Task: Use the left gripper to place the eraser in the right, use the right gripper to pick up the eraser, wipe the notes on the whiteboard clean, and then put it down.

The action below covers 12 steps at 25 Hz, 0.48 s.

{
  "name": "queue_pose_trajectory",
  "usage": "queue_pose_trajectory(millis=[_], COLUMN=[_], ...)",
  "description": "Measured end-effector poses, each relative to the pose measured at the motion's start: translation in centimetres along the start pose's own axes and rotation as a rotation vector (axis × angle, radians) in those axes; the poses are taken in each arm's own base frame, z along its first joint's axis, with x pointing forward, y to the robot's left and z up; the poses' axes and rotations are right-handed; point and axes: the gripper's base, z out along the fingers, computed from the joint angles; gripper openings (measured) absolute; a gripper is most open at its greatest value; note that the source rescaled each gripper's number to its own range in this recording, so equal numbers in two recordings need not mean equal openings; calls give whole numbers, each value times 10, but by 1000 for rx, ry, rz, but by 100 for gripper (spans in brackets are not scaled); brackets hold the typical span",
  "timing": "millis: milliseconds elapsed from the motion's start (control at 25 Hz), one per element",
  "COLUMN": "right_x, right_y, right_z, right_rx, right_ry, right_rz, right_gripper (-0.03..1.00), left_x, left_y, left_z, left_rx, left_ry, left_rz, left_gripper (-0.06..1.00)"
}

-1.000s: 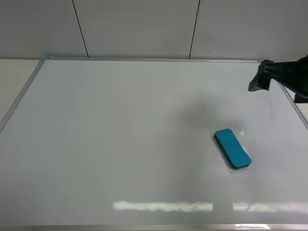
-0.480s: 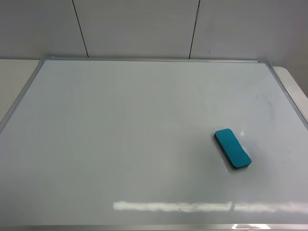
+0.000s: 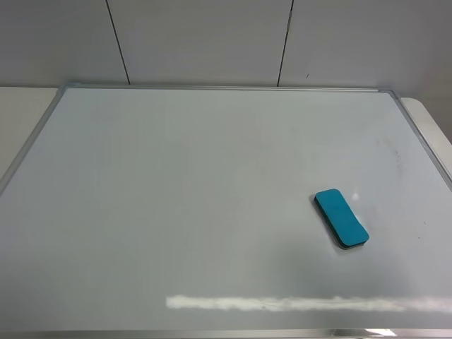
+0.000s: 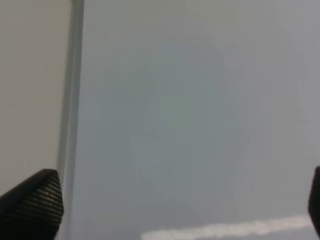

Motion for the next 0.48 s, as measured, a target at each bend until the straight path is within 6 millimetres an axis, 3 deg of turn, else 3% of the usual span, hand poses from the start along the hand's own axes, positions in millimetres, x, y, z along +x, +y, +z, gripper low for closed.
queue_pose_trajectory(millis=[160,480], right_x=[11,20], right_y=[2,1], right_z=[14,20], right_rx=[-33,-27], right_ry=[48,107], right_rz=[-34,-54], right_gripper=[100,100], left_x=[0,0], left_y=[0,0], left_z=[0,0], left_rx=[0,0], left_ry=[0,0], left_rz=[0,-1], left_gripper=[100,100])
